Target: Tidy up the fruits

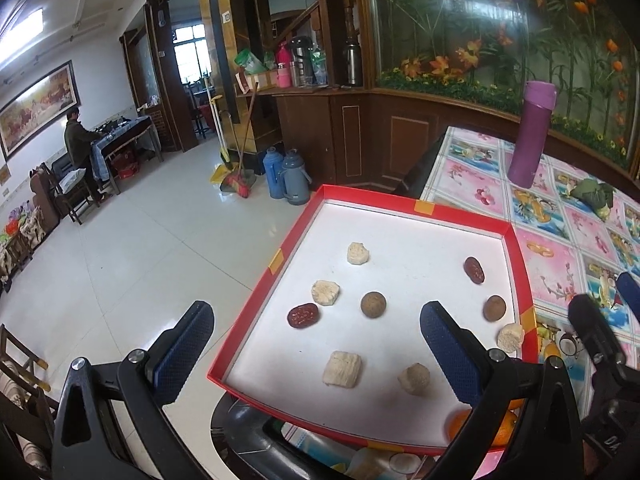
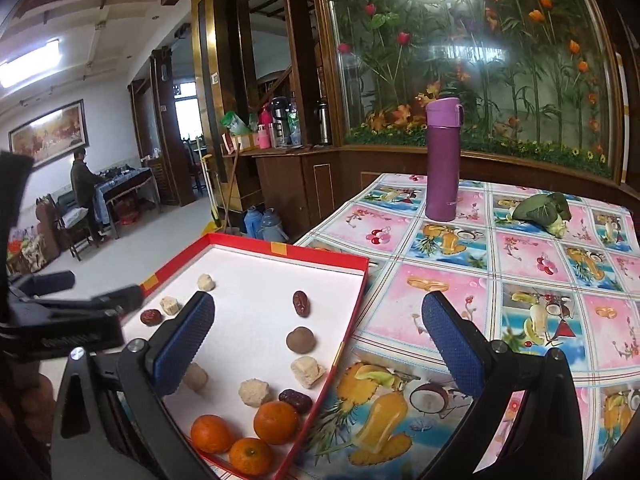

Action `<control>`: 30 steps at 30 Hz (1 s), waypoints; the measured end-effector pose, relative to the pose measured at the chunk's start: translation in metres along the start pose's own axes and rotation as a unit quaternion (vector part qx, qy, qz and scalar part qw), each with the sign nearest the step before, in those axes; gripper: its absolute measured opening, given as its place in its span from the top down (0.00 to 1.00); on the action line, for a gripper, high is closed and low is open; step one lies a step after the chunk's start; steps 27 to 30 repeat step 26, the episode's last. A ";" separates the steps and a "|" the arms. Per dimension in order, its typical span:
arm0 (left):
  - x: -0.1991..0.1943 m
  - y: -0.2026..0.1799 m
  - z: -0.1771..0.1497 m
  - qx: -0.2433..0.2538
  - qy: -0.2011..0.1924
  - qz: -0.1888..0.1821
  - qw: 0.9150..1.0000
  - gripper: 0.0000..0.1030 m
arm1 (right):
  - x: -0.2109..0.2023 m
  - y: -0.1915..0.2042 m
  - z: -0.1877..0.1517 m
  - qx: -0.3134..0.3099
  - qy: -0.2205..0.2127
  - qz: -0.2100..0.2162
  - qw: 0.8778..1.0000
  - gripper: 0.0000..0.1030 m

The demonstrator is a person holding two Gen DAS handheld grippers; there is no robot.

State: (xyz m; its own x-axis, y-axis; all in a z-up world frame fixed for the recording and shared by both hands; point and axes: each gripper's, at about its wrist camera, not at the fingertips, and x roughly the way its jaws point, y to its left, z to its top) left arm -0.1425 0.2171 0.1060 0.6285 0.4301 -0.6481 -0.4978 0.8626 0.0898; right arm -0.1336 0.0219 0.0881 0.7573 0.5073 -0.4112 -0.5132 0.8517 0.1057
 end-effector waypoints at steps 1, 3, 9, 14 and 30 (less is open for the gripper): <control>0.001 0.001 0.000 -0.003 0.000 -0.003 1.000 0.00 | 0.001 0.001 -0.001 0.000 0.002 0.000 1.000 0.00; 0.002 0.002 0.000 -0.002 0.001 -0.005 1.000 0.00 | 0.002 0.000 -0.001 0.004 0.006 0.001 1.000 0.00; 0.007 0.001 0.000 -0.005 0.006 0.002 1.000 0.00 | 0.001 -0.001 -0.001 0.009 0.007 0.007 1.000 0.00; 0.012 -0.001 0.000 -0.011 0.017 -0.004 1.000 0.00 | 0.001 0.000 -0.002 0.009 0.018 0.018 1.000 0.00; 0.015 -0.007 -0.004 -0.006 0.023 -0.014 1.000 0.00 | 0.005 -0.002 -0.004 0.019 0.029 0.022 0.999 0.00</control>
